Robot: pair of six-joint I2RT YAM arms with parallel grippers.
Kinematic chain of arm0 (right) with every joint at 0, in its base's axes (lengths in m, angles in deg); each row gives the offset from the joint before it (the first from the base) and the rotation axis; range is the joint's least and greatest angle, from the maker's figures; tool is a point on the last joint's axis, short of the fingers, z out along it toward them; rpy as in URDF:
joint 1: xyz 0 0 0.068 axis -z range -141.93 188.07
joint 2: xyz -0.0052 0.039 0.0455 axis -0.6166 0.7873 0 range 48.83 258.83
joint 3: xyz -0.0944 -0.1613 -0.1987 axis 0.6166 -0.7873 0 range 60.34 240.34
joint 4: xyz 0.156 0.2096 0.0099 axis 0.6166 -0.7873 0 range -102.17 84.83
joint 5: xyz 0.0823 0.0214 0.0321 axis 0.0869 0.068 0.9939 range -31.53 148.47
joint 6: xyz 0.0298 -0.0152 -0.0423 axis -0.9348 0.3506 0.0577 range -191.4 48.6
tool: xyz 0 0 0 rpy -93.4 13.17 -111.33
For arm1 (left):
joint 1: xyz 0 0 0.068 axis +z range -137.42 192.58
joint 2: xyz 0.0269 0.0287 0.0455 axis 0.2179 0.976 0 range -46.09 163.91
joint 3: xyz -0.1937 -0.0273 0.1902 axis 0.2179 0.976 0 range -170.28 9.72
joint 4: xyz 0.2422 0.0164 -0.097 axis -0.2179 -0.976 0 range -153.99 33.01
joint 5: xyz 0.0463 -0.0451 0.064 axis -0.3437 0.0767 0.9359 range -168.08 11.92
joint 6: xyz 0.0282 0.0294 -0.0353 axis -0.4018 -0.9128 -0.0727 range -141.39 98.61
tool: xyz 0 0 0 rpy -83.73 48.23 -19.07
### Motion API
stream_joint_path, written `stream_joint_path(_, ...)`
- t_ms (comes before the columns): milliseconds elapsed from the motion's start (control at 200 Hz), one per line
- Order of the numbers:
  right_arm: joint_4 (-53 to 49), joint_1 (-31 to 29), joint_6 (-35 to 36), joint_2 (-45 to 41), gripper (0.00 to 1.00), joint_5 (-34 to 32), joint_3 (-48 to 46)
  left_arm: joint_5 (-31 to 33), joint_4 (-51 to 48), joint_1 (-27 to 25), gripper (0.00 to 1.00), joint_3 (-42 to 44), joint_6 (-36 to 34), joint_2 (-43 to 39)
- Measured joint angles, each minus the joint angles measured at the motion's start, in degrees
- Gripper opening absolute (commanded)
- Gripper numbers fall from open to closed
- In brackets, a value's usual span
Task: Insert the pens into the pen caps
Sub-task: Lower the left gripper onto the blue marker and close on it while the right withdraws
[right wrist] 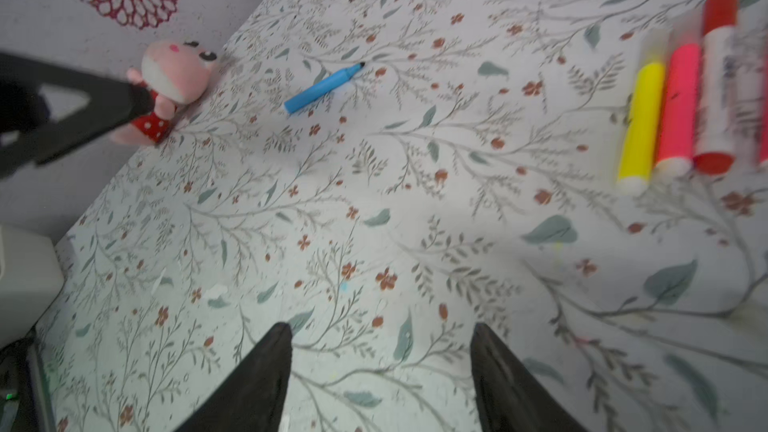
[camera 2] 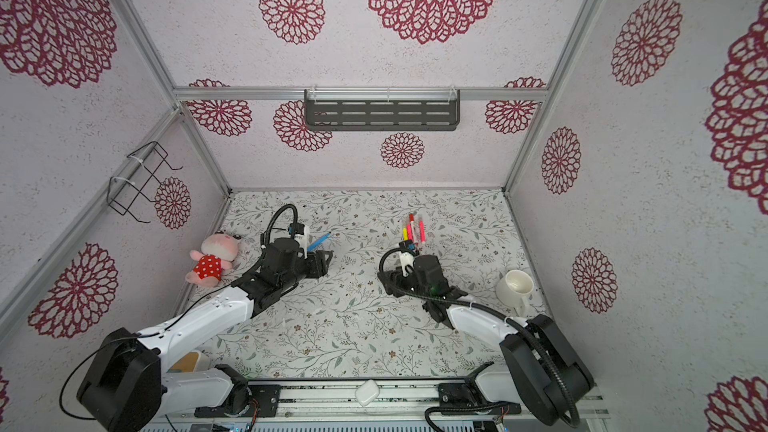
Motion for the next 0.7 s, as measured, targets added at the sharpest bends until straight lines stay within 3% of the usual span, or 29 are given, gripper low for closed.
stream_joint_path(180,13.94,-5.60,-4.68,-0.66,0.70,-7.21,-12.13,-1.70,-4.00,5.22,0.61,-7.02,-2.14,8.48)
stream_joint_path(325,26.25,-10.56,-7.21,3.89,0.72,-14.29,-19.04,-3.19,-7.28,8.24,0.59,-12.55,-3.98,15.23)
stream_joint_path(701,31.23,-13.73,-7.43,4.15,0.73,-21.75,-17.57,-3.58,-13.27,12.33,0.55,-20.09,-7.43,26.18)
